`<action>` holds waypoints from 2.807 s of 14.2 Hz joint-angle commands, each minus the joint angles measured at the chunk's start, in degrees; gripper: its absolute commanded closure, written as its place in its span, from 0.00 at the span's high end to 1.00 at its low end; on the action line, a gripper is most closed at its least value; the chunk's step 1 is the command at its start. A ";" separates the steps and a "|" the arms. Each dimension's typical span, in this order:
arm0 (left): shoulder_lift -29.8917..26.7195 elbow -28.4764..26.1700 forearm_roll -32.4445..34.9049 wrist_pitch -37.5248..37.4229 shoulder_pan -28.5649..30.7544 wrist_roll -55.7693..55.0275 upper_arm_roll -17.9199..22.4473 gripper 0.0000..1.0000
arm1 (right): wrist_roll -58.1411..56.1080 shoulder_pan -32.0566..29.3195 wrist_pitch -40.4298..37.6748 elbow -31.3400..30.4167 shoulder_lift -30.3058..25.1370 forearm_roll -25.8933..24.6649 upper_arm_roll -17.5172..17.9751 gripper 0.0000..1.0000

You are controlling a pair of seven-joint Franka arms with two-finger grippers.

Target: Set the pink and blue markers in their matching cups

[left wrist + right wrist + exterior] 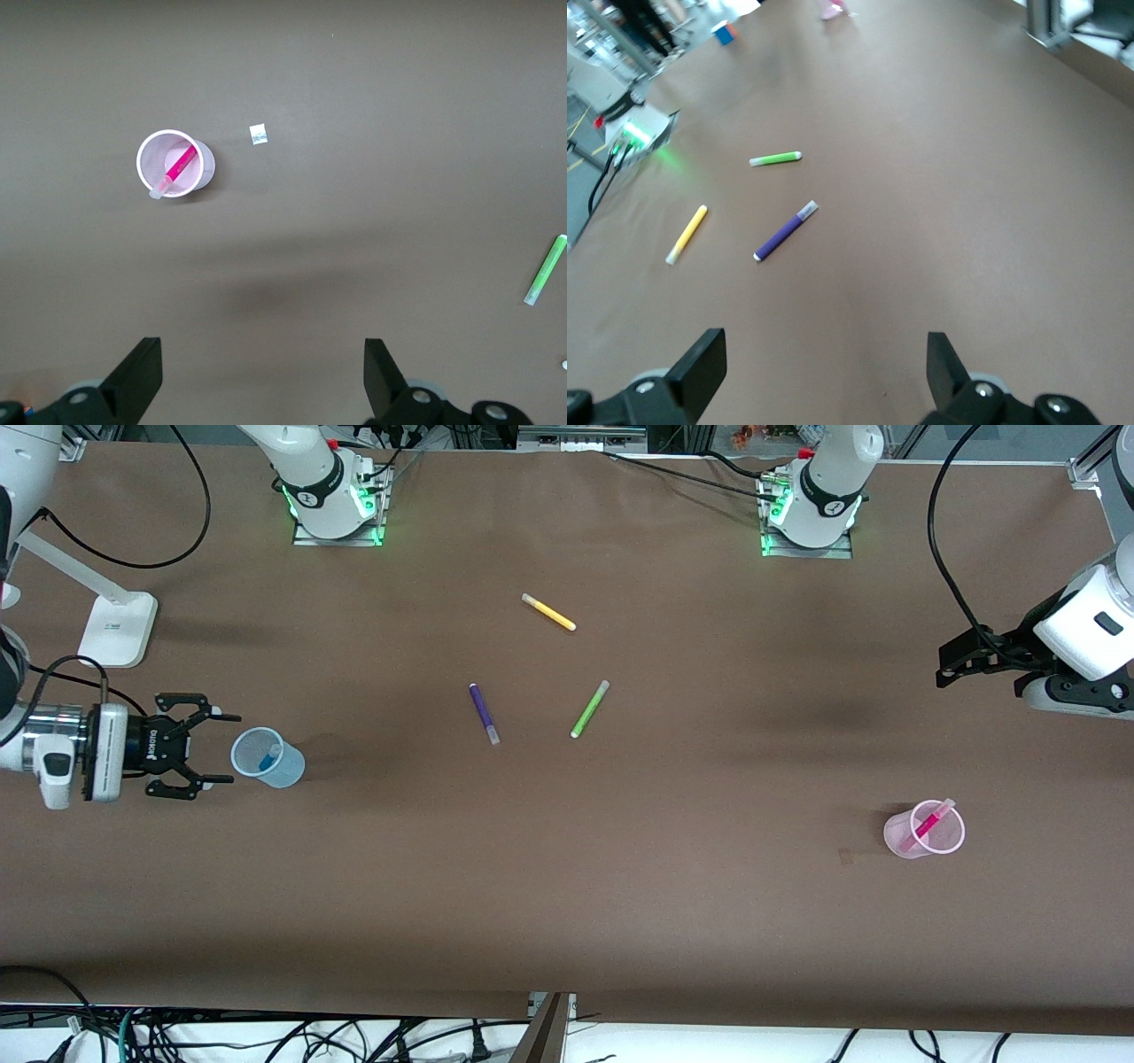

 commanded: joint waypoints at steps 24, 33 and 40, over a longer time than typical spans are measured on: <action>-2.07 -2.19 -2.33 0.91 1.54 4.47 0.36 1.00 | 97.34 5.25 -8.70 -0.94 -25.99 -46.90 16.40 1.00; -2.07 -2.19 -2.33 0.91 2.15 4.56 0.36 1.00 | 96.81 3.76 -12.30 -1.65 -33.20 -53.23 14.82 1.00; -1.98 -2.10 -2.33 0.91 2.06 4.56 0.27 1.00 | 96.99 3.76 -13.19 -3.24 -33.92 -53.58 14.82 1.00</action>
